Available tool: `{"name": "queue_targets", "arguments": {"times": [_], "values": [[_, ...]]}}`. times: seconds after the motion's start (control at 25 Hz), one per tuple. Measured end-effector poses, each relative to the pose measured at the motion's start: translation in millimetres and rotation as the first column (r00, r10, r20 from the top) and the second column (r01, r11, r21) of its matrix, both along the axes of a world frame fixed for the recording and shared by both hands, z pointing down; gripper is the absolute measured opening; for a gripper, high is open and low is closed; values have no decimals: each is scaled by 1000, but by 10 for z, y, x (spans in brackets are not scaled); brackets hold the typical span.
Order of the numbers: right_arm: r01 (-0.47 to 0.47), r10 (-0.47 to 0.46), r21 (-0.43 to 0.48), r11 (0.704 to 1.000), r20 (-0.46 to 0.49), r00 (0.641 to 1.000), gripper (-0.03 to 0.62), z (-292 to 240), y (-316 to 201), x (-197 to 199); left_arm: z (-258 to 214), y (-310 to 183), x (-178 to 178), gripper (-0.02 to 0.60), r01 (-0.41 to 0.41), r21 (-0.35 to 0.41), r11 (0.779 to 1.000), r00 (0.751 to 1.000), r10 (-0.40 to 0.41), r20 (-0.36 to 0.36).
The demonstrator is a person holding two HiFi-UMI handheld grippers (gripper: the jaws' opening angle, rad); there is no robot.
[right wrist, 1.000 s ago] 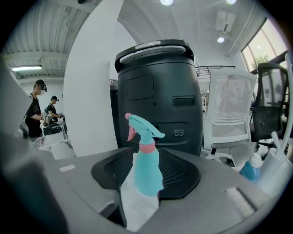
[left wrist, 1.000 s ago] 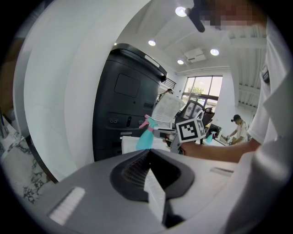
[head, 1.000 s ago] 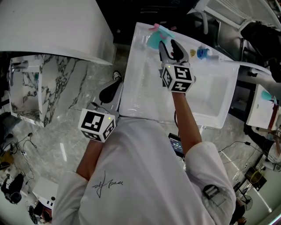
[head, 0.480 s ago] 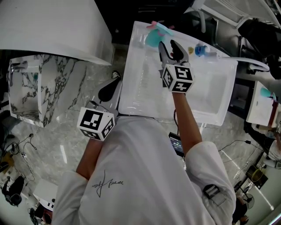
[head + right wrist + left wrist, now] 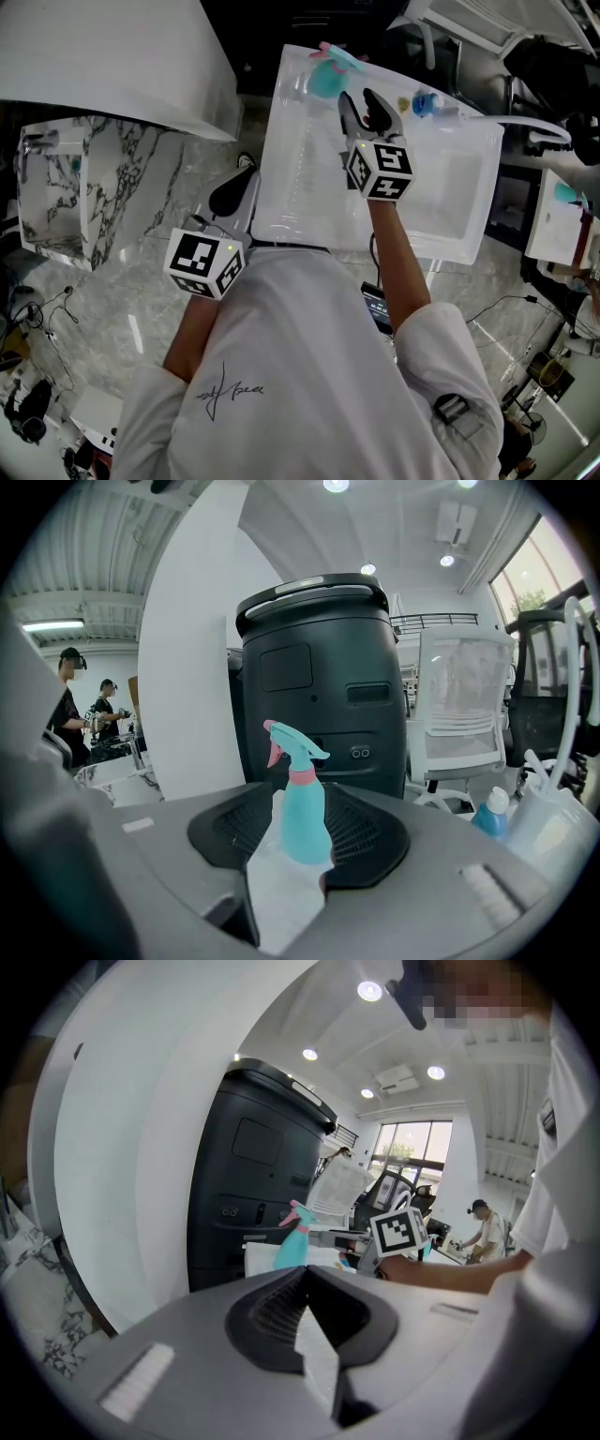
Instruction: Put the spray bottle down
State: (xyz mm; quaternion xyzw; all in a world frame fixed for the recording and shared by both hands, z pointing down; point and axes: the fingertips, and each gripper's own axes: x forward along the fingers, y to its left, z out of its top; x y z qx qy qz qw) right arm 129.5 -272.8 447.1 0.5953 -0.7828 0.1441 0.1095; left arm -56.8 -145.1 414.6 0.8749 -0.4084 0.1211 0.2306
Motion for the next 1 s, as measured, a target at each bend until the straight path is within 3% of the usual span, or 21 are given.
{"name": "queue_targets", "arguments": {"times": [1.0], "values": [[-2,2,4,1000,36,999,149,-170,467,155,-143,251,114,48,11,28,1000,998,-9,-57]]}}
